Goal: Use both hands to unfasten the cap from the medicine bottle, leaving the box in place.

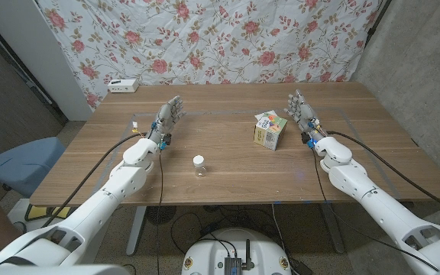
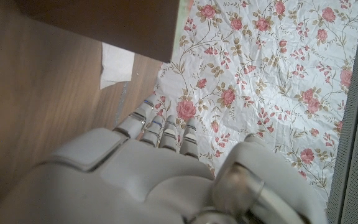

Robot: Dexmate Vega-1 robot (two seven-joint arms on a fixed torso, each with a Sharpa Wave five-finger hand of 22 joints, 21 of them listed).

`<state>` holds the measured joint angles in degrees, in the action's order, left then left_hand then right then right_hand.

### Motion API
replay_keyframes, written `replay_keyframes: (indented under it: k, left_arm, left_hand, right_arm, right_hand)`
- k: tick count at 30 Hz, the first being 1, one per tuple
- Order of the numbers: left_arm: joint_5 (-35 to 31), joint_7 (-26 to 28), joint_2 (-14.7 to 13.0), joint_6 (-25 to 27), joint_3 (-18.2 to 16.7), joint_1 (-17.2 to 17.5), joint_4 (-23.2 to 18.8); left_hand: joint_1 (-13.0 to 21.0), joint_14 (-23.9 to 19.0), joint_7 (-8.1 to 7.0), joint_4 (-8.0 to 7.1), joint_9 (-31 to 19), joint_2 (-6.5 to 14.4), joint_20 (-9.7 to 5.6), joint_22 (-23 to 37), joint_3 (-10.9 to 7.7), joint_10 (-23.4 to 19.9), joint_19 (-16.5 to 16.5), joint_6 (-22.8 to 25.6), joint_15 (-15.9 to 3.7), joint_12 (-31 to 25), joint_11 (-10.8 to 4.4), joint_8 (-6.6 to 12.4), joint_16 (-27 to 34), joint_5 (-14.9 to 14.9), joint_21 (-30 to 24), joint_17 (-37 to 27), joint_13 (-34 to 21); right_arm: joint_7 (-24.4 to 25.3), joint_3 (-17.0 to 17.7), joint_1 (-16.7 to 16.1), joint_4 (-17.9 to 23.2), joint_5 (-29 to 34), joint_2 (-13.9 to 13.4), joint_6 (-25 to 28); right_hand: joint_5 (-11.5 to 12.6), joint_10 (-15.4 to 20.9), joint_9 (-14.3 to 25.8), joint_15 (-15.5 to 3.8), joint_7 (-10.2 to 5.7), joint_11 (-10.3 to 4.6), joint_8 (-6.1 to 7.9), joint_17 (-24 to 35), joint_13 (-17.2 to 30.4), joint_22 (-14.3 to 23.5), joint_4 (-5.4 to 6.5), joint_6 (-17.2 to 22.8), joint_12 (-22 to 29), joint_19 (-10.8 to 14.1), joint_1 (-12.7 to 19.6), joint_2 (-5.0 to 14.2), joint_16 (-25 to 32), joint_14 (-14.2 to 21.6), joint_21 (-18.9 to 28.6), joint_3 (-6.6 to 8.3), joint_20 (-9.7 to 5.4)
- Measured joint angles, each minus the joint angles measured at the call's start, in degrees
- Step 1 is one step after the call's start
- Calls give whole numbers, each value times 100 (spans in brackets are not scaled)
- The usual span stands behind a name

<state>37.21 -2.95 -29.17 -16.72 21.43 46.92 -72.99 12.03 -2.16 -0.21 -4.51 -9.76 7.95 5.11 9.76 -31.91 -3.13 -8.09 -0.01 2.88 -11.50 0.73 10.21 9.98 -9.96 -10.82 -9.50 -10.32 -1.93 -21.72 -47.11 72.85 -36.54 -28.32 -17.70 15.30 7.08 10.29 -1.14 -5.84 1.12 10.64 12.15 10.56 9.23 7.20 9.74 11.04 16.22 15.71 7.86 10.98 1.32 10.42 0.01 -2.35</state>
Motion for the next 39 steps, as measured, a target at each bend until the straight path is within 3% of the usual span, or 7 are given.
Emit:
replay_keyframes:
  k: [22,39]
  left_arm:
    - [-117,127,-3,94,46,-88,-53]
    - [-245,444,-150,327,72,124,-615]
  left_hand:
    - [30,0,-21,47,1,-30,0,-1,-47,1,1,21,-1,0,0,0,0,0,0,1,0]
    - [89,-57,-82,159,1,-90,0,-2,-61,-93,1,83,-57,0,-94,0,0,1,1,17,1]
  right_arm:
    - [11,-64,93,-100,157,32,-82]
    - [161,5,-85,139,186,-116,-60]
  right_hand:
    - [0,-1,-1,21,1,0,0,-17,-1,-1,0,-1,0,0,-1,1,6,21,0,0,0]
    - [0,51,-1,-10,1,-10,0,-44,-1,-2,-33,-1,0,0,39,7,6,52,0,33,0]
